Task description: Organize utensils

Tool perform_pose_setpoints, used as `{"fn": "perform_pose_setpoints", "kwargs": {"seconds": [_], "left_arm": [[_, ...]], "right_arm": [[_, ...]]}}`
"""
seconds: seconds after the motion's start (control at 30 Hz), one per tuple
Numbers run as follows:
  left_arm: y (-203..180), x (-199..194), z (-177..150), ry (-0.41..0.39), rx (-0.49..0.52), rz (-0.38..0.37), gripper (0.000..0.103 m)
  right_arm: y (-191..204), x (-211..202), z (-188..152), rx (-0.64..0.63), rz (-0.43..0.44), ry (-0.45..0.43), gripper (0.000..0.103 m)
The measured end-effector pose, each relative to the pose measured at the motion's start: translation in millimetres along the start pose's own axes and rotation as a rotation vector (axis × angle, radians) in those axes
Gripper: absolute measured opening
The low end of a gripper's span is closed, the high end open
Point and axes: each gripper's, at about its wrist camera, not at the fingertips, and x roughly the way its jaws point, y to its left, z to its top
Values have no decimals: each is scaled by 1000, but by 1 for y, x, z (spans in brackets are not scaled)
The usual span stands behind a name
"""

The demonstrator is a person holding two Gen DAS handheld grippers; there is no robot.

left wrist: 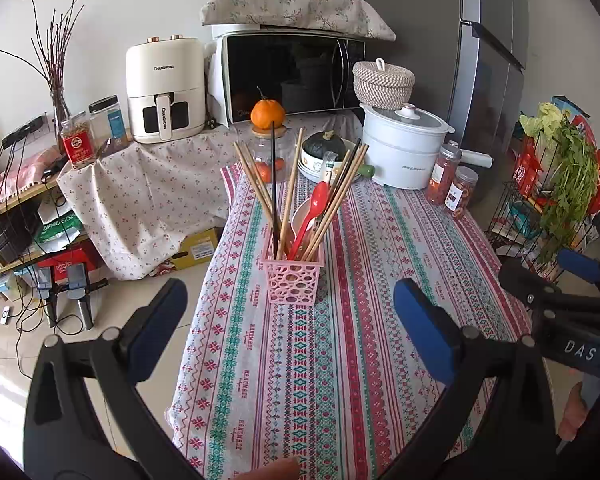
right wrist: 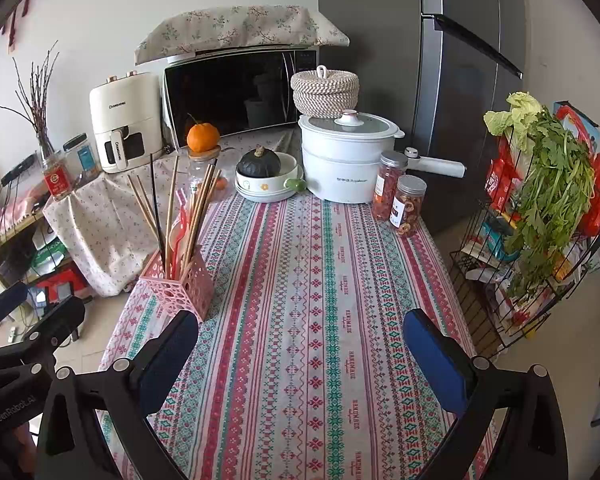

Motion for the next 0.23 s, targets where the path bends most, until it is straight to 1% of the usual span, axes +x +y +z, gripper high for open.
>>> {"fn": "perform_pose_setpoints", "kwargs": {"seconds": [0.23], "left_arm": [[0,2,-1,2,-3,-5,102]], "right_arm": [[0,1,0,-1,0,1,103]]}}
